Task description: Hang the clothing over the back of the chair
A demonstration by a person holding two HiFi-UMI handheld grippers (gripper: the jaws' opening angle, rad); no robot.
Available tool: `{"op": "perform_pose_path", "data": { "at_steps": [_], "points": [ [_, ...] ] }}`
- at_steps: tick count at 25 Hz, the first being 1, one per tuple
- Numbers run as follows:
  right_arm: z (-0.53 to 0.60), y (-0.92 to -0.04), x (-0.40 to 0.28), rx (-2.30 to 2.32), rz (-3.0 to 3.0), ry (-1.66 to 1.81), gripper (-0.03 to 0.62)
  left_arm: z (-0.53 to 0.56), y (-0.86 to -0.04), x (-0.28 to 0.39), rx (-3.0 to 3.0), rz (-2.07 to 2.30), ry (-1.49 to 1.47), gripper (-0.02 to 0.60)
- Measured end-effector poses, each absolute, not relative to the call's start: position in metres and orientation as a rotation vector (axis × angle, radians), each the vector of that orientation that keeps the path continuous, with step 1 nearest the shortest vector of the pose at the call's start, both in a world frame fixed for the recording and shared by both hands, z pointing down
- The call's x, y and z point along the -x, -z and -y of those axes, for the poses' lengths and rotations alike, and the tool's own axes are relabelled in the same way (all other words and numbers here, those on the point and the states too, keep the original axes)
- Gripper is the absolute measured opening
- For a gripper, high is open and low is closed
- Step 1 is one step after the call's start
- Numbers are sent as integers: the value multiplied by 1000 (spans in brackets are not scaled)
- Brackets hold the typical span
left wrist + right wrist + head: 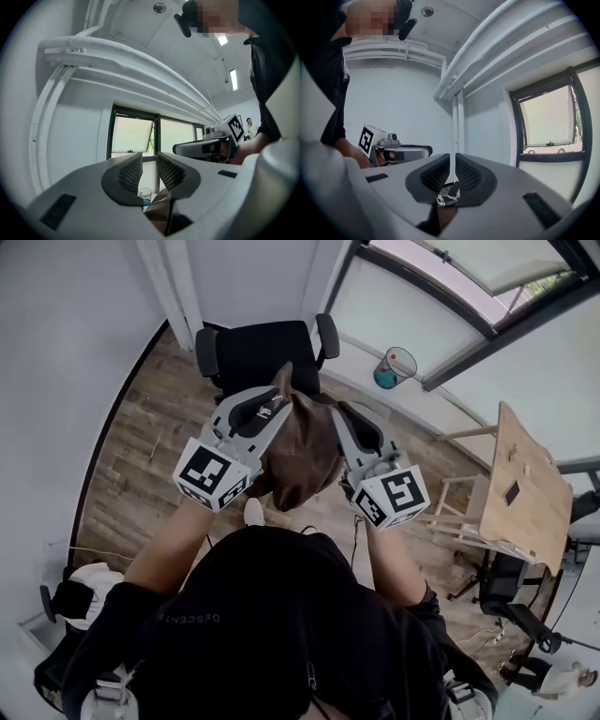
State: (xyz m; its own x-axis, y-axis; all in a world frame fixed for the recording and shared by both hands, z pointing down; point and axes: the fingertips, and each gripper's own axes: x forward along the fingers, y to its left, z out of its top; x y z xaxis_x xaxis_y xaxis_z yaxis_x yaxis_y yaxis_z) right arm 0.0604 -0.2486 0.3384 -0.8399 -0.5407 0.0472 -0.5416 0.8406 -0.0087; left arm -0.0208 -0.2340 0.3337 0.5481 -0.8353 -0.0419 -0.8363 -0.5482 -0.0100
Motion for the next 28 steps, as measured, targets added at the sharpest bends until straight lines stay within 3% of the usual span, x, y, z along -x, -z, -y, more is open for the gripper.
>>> {"op": "perform_pose_path", "data": {
  "at_steps": [4,12,28],
  "points": [
    [227,-335,-78,-773,3007,11,3,213,-335,-2,2723,-1513,-47,66],
    [193,-341,-114,-610,3053,22,5,174,-338,-45,2654,-1608,-45,21],
    [140,-354,-147,-422,3102,37,5,108,-353,-90,2518,-1806,-6,18]
  ]
}}
